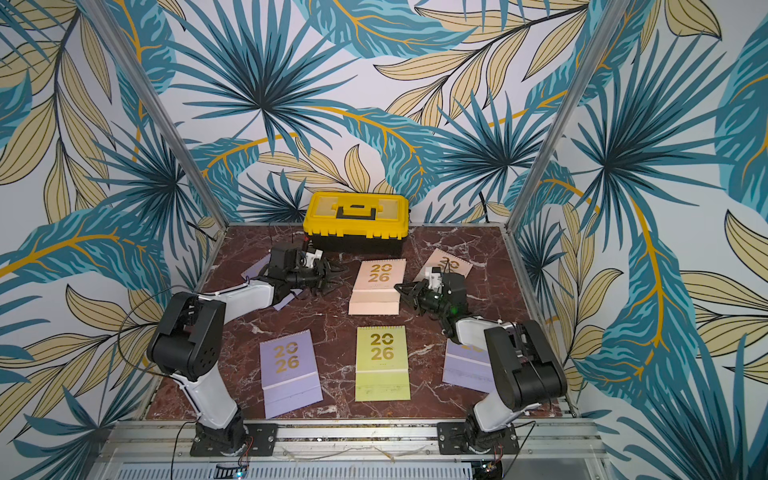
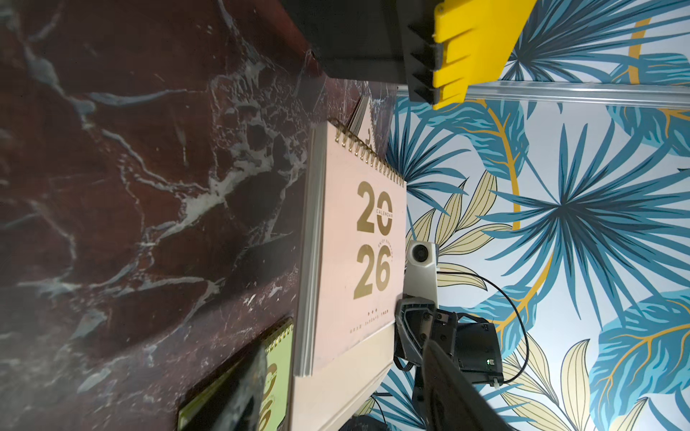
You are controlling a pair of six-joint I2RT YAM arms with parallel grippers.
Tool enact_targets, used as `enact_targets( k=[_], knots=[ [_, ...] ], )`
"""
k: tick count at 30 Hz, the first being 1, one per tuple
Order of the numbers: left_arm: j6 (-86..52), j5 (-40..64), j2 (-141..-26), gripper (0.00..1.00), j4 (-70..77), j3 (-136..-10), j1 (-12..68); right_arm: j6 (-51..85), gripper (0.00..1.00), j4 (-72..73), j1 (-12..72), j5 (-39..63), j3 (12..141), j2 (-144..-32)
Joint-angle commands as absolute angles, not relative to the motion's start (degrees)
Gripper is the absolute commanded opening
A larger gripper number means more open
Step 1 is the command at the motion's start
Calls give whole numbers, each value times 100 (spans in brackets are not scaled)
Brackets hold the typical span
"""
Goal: Stack the calendars
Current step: Pick up the calendar at the center of the board, then place the calendar at the calendar.
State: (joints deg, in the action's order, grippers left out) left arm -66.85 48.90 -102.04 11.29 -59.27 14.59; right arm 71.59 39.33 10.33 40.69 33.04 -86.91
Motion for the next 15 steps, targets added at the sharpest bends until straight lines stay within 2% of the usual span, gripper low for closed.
enact_targets(
  k=[1,6,15],
  knots=[
    [-6480,4889,-9836,66,1195,-5643,1480,6524,0,3101,1059,4125,3018,-7926],
    [-6438,4761,-9414,67,1195,-5269,1675,5947,0,2009,1063,4142,2437,-6559],
    [-6424,4360,-8818,67,1151,-4507,2127,5736,0,635,1063,4335,1341,-4185]
  ],
)
